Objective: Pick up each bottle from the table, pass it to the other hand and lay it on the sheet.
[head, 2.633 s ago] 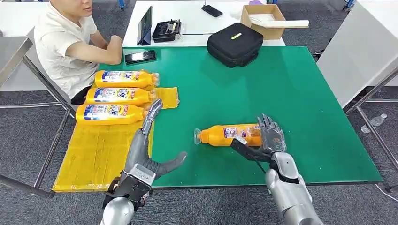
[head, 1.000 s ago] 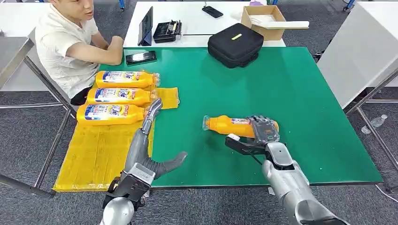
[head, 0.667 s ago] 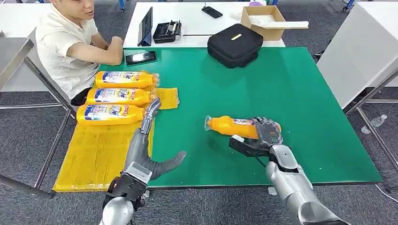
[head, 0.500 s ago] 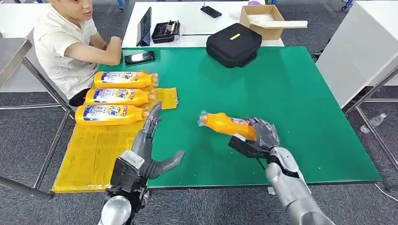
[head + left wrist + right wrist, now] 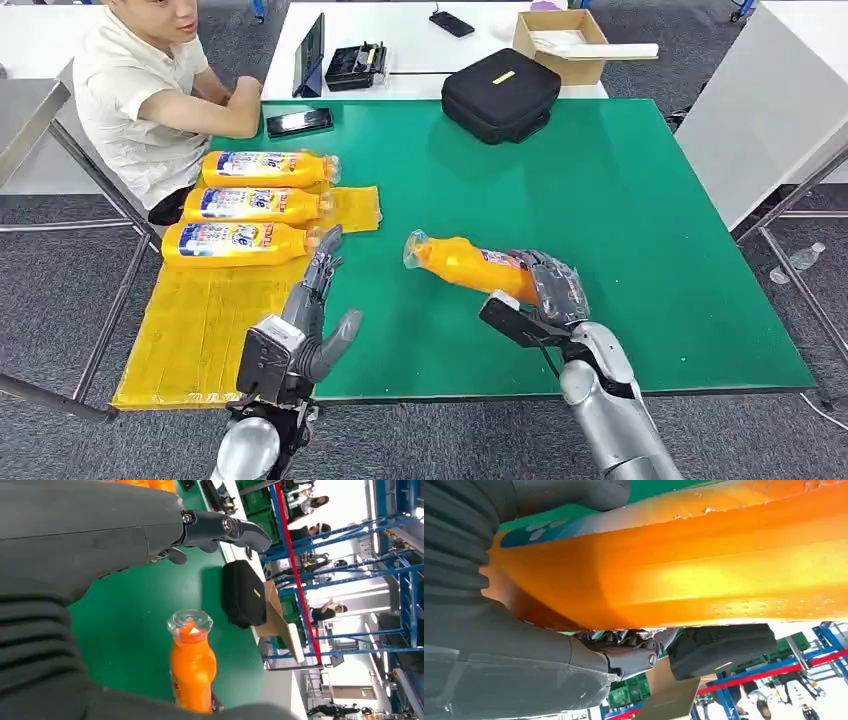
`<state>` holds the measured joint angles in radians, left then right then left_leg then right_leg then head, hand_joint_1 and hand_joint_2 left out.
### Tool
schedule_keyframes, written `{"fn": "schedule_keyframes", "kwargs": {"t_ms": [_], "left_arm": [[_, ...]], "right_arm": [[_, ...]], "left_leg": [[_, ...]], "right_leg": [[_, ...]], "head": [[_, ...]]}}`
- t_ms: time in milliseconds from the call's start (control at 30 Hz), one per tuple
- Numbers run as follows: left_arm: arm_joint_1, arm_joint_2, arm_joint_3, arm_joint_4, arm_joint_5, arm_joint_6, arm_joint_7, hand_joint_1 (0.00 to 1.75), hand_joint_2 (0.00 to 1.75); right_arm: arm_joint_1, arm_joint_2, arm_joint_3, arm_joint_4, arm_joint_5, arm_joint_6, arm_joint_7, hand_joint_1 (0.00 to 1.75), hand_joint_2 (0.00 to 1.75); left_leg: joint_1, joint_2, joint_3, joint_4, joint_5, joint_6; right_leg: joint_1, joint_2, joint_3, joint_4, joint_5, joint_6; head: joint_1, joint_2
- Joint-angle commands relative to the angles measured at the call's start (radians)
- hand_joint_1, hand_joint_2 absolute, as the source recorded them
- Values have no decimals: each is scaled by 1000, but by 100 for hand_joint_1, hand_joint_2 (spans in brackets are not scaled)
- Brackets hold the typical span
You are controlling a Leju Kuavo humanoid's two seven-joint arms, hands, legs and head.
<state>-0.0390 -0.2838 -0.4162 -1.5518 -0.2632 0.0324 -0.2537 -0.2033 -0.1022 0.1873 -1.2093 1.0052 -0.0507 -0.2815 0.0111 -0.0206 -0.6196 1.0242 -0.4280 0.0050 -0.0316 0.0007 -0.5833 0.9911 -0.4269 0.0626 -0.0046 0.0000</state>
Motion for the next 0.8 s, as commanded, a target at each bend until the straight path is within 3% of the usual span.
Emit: {"fn": "schedule_keyframes", "kwargs": {"t_ms": [33,333,600,800], "left_arm": [[20,-65,23,44,-21,24,-2,0,175],[13,-65,55,103,59,83,65,0,175],[10,-65,49,114,70,98,78,0,175],[-19,-65,32,174,8,126,89,0,175]], "right_arm": [[32,57,-12,-120,-58,9,-28,175,175],[128,150,60,-378,-82,-5,-40,175,175],[127,155,76,-391,-89,4,-33,175,175],[126,211,117,-414,-112,5,-66,175,175]], "left_leg": [[0,2,2,0,-1,0],[1,4,4,0,-3,0],[1,1,0,0,-1,0],[1,2,0,0,-1,0]], "right_leg": [[1,0,2,0,-1,-3],[3,2,3,-1,-1,-5],[2,-1,0,-1,-1,-2],[1,0,0,0,-1,-3]], "head": [[0,0],[0,0],[0,0],[0,0]]}}
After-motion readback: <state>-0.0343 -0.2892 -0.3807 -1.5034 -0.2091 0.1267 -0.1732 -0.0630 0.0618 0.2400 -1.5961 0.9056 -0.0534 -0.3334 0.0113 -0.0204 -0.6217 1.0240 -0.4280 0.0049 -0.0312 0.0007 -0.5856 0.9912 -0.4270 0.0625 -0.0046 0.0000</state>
